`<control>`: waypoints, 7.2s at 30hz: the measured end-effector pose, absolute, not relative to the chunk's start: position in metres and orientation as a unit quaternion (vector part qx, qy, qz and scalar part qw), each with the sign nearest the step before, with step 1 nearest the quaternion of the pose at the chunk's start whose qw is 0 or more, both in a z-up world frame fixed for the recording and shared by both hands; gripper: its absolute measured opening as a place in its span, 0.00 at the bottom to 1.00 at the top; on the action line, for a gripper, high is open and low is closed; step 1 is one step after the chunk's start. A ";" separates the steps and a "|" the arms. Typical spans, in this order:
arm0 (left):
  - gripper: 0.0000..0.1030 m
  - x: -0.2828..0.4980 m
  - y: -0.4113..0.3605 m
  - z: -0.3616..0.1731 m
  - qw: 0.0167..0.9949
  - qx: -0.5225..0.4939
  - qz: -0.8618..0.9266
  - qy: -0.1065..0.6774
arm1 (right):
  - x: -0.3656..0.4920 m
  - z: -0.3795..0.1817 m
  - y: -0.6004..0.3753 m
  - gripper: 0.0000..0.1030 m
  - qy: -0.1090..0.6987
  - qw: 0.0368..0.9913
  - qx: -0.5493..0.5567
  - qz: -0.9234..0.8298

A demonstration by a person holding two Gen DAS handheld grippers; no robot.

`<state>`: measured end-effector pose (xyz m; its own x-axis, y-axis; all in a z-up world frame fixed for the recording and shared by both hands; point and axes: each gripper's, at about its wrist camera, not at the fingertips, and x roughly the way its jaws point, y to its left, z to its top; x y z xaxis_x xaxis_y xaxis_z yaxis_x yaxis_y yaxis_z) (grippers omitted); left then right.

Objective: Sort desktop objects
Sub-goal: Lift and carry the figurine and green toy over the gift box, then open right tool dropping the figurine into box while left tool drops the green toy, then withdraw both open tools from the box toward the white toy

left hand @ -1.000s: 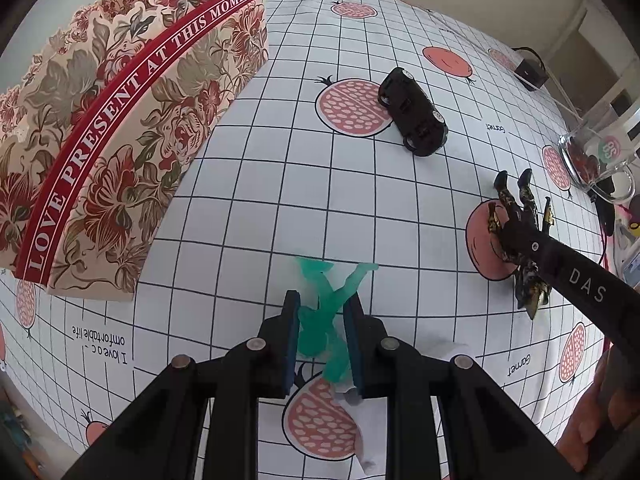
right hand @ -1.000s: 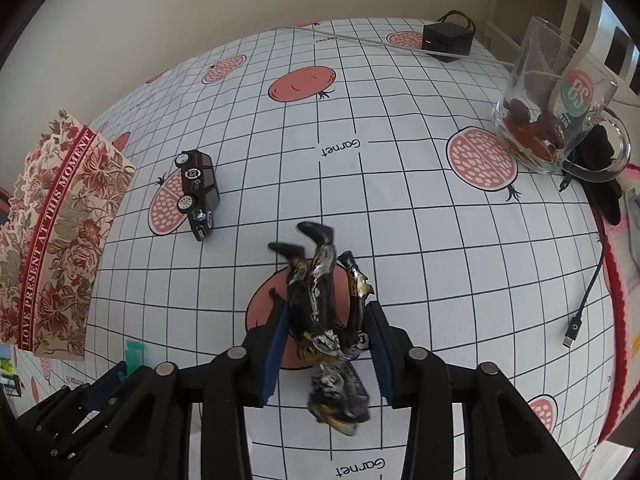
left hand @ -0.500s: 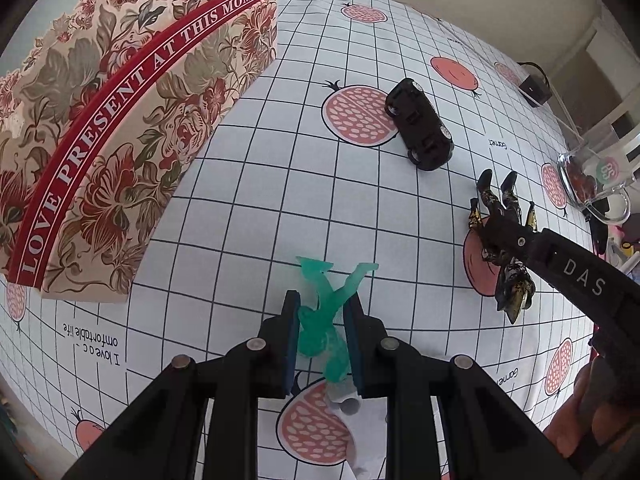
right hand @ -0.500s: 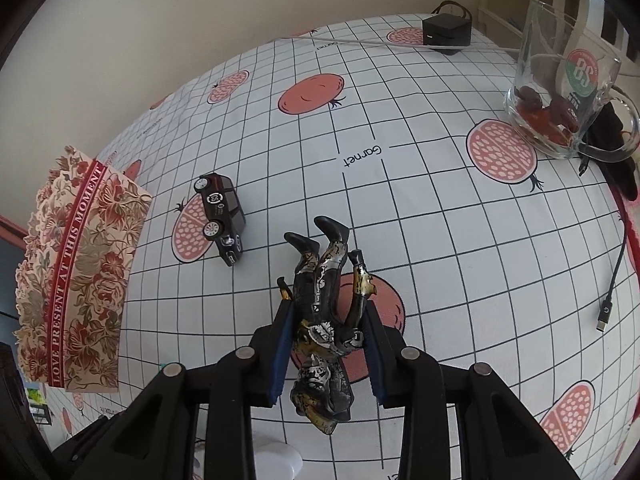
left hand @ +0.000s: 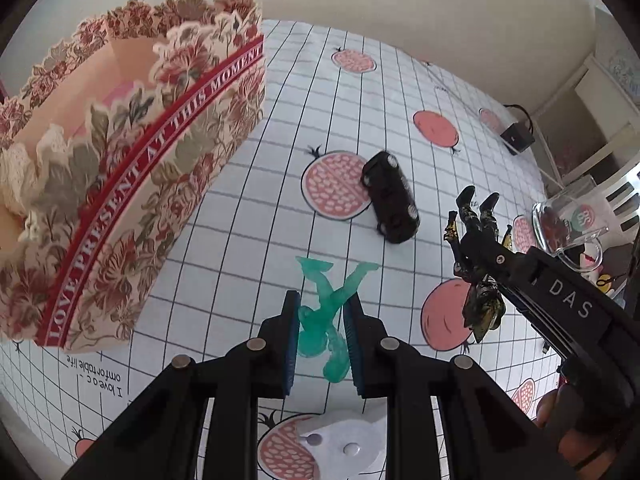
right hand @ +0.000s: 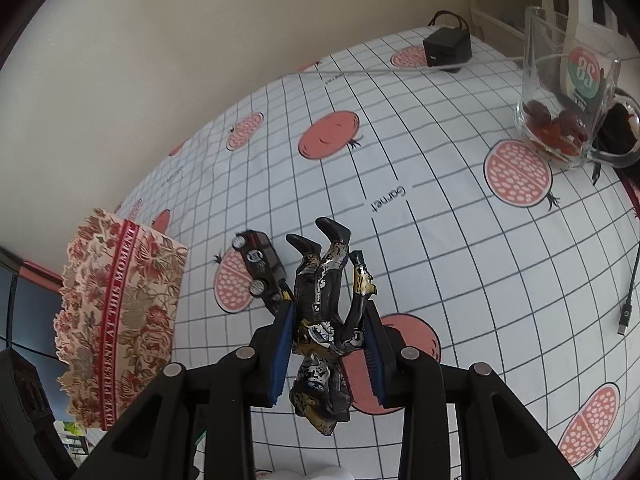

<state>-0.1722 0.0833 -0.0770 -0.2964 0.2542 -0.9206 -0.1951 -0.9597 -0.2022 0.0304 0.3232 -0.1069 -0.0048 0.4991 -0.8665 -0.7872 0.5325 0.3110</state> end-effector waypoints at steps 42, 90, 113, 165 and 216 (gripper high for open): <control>0.22 -0.220 -0.067 0.071 0.117 -0.385 0.880 -0.252 | -0.075 0.023 0.378 0.35 0.457 0.603 -0.008 0.654; 0.41 -0.227 -0.125 -0.032 -0.043 -0.480 0.813 -0.327 | -0.178 -0.071 0.428 0.36 0.483 0.565 -0.165 0.648; 0.72 -0.224 -0.130 -0.024 -0.047 -0.467 0.816 -0.337 | -0.175 -0.059 0.424 0.51 0.483 0.586 -0.175 0.627; 1.00 -0.214 -0.116 -0.015 -0.048 -0.461 0.827 -0.320 | -0.111 -0.040 0.401 1.00 0.510 0.634 -0.108 0.571; 1.00 -0.155 0.044 0.010 0.123 -0.453 0.878 -0.095 | -0.009 -0.025 0.306 1.00 0.429 0.739 -0.196 0.481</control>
<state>-0.1554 0.0443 0.0096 -0.5588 0.3022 -0.7723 -0.1293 -0.9516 -0.2788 -0.0094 0.3062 -0.0251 0.1696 0.5424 -0.8228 -0.8788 0.4611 0.1229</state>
